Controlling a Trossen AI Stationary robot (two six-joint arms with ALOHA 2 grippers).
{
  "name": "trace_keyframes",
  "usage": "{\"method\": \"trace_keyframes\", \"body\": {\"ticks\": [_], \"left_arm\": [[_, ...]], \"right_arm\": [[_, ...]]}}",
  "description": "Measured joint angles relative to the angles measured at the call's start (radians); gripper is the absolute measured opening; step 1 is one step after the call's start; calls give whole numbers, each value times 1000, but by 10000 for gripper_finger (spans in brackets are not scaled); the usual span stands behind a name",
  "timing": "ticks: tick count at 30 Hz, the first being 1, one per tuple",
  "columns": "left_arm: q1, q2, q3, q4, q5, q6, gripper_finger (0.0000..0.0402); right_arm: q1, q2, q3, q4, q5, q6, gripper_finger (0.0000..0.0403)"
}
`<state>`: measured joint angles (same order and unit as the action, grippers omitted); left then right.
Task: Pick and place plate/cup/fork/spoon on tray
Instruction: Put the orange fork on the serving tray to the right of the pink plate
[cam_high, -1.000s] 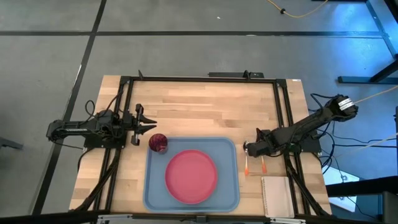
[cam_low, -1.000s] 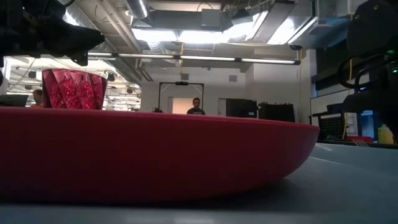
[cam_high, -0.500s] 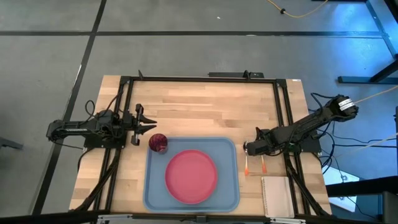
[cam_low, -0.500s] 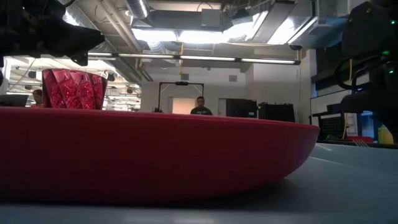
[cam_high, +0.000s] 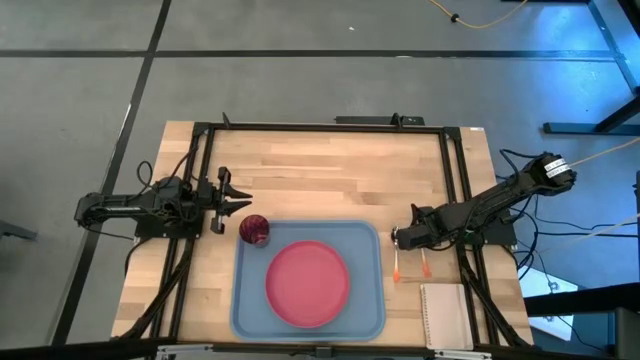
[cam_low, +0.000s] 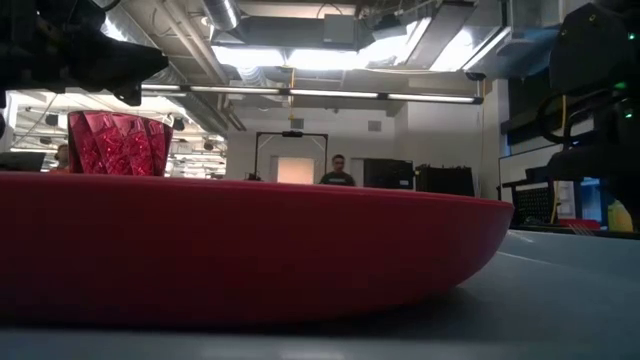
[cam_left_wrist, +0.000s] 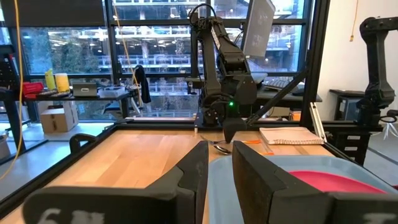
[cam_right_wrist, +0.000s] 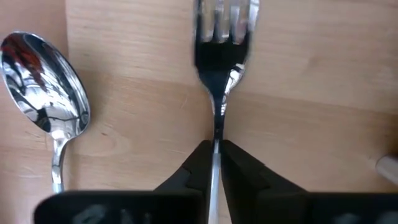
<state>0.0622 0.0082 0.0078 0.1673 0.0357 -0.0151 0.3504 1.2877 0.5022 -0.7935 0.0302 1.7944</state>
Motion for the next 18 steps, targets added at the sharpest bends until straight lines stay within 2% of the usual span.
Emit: {"method": "trace_keyframes", "body": {"ticks": [12, 14, 18], "left_arm": [[0, 0, 0, 0, 0, 0, 66], [0, 0, 0, 0, 0, 0, 66], [0, 0, 0, 0, 0, 0, 66]], "right_arm": [[0, 1, 15, -15, 8, -10, 22], [-3, 6, 37, -68, 77, -24, 22], [0, 3, 112, -114, 152, -27, 22]]}}
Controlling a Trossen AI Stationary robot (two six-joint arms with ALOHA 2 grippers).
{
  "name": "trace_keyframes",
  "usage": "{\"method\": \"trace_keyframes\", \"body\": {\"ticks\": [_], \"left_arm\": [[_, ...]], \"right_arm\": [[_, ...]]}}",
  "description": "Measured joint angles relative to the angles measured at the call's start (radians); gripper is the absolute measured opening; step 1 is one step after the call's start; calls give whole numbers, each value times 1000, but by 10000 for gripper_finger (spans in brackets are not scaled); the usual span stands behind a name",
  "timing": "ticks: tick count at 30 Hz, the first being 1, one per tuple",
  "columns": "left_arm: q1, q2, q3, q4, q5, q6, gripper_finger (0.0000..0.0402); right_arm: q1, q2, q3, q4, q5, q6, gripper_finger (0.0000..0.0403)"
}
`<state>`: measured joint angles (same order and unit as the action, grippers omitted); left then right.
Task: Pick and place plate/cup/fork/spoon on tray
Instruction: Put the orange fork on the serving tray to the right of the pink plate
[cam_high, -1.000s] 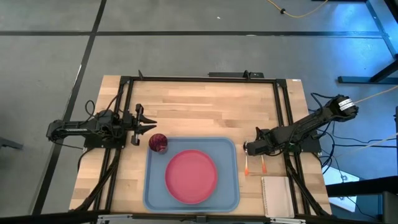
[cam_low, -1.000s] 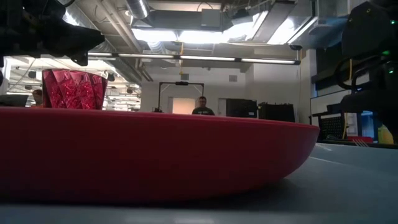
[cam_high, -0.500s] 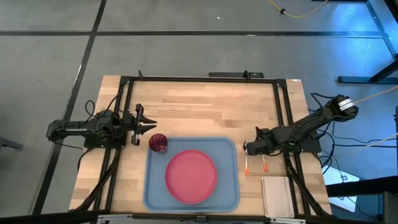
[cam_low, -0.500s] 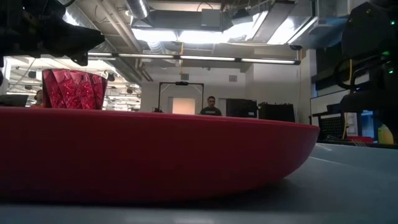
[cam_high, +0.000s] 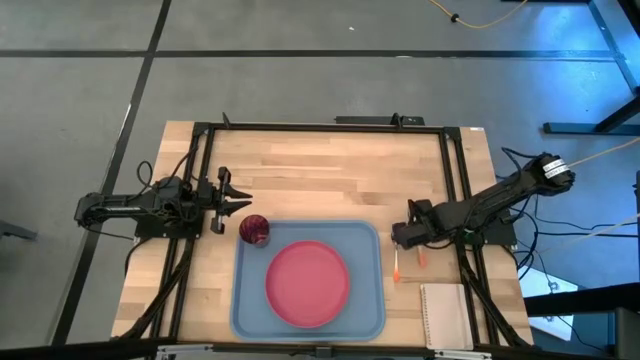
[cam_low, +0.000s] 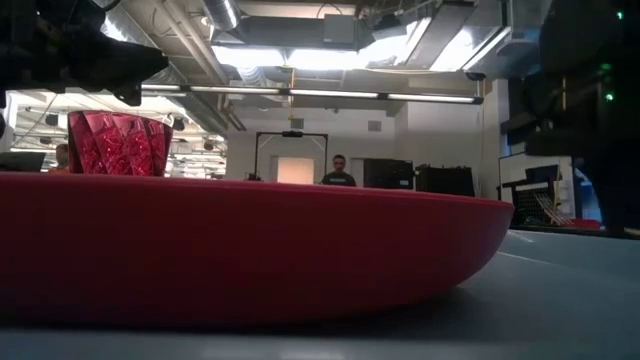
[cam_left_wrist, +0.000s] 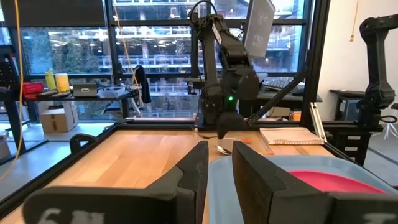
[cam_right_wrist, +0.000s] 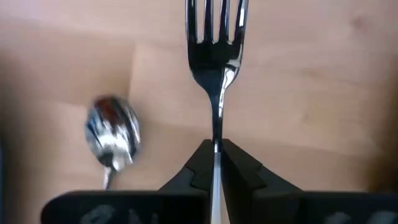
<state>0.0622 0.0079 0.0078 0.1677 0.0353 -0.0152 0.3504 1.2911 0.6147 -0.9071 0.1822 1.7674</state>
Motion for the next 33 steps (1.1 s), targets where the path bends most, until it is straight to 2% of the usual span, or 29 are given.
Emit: {"method": "trace_keyframes", "body": {"ticks": [10, 16, 21, 25, 30, 33], "left_arm": [[0, 0, 0, -1, 6, 0, 66], [0, 0, 0, -1, 6, 0, 66], [0, 0, 0, -1, 6, 0, 66], [0, 0, 0, -1, 7, 0, 66], [0, 0, 0, 0, 7, 0, 66], [0, 0, 0, -1, 7, 0, 66]], "right_arm": [[6, -1, 137, 8, 163, -71, 22], [26, -2, 157, 182, 163, -125, 25], [30, 41, 158, 281, 122, -46, 24], [30, 92, 159, 409, 115, -69, 21], [29, 152, 209, 408, 78, -70, 20], [30, 206, 284, 326, 78, -70, 20]]}}
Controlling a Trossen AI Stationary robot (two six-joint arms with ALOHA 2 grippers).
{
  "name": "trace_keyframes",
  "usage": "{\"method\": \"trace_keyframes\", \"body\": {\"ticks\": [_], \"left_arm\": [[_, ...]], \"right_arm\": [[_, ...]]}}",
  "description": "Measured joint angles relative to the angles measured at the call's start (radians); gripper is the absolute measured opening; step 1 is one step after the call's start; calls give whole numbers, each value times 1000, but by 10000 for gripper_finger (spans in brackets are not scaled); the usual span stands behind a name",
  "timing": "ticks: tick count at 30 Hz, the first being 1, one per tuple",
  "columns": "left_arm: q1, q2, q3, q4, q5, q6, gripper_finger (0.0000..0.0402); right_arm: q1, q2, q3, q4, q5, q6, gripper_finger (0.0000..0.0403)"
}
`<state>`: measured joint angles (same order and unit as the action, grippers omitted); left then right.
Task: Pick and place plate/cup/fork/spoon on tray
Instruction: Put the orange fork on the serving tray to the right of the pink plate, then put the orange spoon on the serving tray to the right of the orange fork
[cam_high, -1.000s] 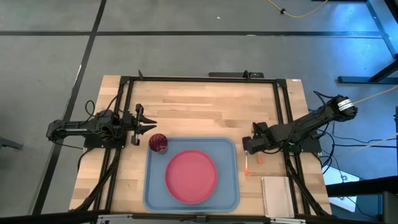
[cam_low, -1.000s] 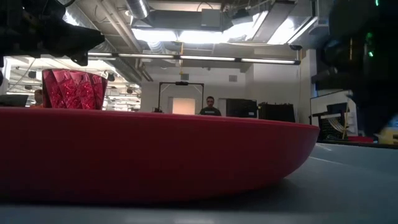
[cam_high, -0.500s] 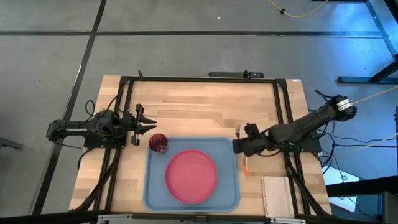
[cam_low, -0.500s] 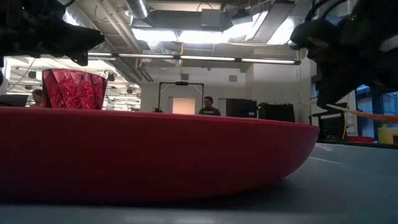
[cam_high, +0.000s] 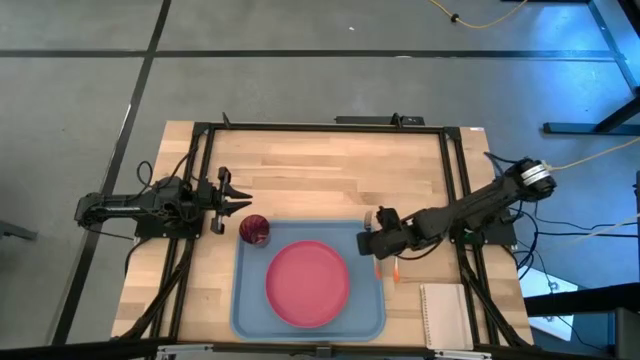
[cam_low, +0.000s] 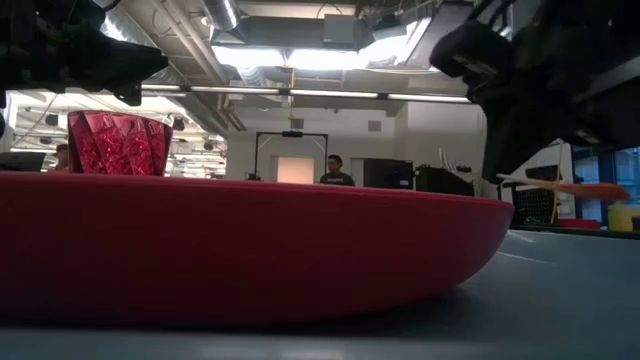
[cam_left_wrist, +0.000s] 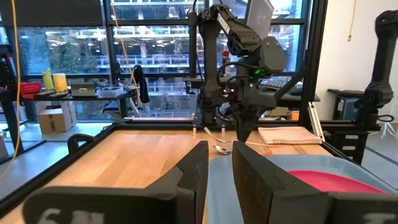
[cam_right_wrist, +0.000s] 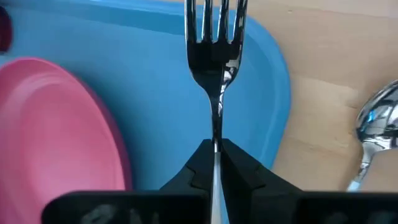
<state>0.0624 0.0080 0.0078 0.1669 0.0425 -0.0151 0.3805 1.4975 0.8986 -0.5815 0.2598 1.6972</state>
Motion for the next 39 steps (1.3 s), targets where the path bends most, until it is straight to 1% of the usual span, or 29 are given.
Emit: {"method": "trace_keyframes", "body": {"ticks": [4, 7, 10, 15, 22, 34, 39], "left_arm": [[0, 0, 0, 0, 0, 0, 66], [0, 0, 0, 0, 0, 0, 66], [0, 0, 0, 0, 0, 0, 66], [0, 0, 0, 0, 0, 0, 66], [0, 0, 0, 0, 0, 0, 66], [0, 0, 0, 0, 0, 0, 66], [0, 0, 0, 0, 0, 0, 66]], "right_arm": [[18, 84, 95, -84, -25, 50, 19], [42, 138, 143, -104, -43, 110, 19], [64, 183, 170, -101, -59, 156, 20], [72, 239, 175, -96, -137, 189, 24], [72, 248, 175, -78, -141, 185, 27], [72, 248, 175, -99, -141, 157, 69], [72, 248, 175, -163, -141, 185, 71]]}}
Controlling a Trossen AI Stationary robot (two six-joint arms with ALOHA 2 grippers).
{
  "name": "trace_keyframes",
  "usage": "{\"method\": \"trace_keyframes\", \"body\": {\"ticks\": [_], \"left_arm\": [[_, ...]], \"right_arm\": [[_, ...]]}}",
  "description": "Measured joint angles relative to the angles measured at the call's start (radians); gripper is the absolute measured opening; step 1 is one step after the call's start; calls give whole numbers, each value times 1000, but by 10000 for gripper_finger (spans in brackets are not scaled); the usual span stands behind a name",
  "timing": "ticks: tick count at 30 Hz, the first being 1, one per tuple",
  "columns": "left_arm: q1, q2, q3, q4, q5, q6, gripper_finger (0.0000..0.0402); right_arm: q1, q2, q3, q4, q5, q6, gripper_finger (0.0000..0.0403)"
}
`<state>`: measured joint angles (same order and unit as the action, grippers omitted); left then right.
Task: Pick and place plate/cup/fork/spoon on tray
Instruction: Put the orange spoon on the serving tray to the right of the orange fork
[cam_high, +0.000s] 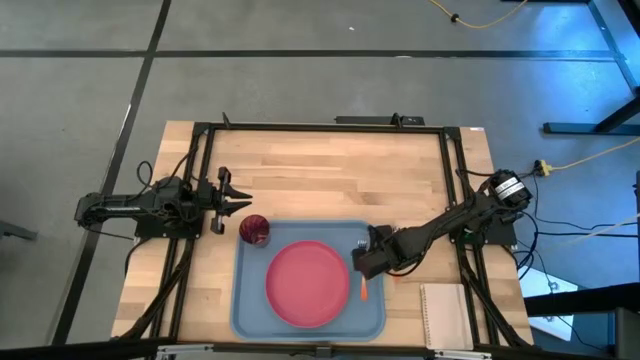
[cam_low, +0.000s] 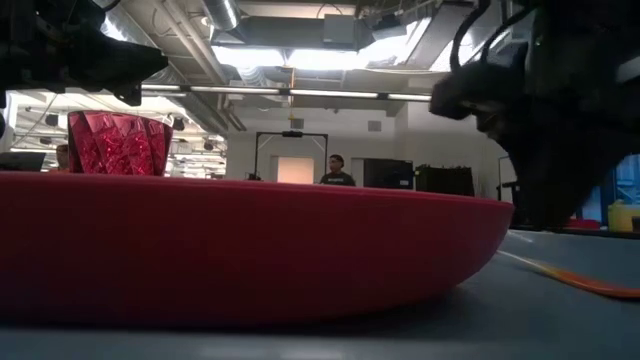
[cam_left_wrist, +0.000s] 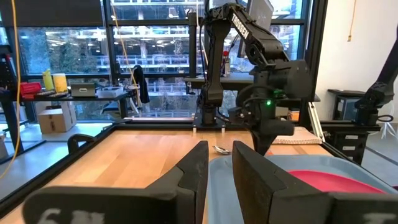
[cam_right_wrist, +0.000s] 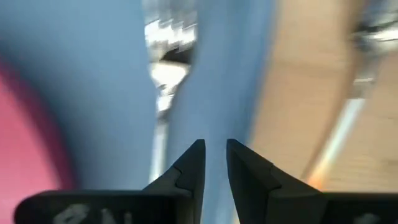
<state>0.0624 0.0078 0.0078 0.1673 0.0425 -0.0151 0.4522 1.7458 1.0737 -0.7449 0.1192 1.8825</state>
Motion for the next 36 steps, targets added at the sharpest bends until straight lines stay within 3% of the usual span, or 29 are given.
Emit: {"method": "trace_keyframes", "body": {"ticks": [14, 36], "left_arm": [[0, 0, 0, 0, 0, 0, 66], [0, 0, 0, 0, 0, 0, 66]], "right_arm": [[5, -8, -2, -266, -7, 210, 71], [2, -8, -95, -183, 15, 261, 72]]}}
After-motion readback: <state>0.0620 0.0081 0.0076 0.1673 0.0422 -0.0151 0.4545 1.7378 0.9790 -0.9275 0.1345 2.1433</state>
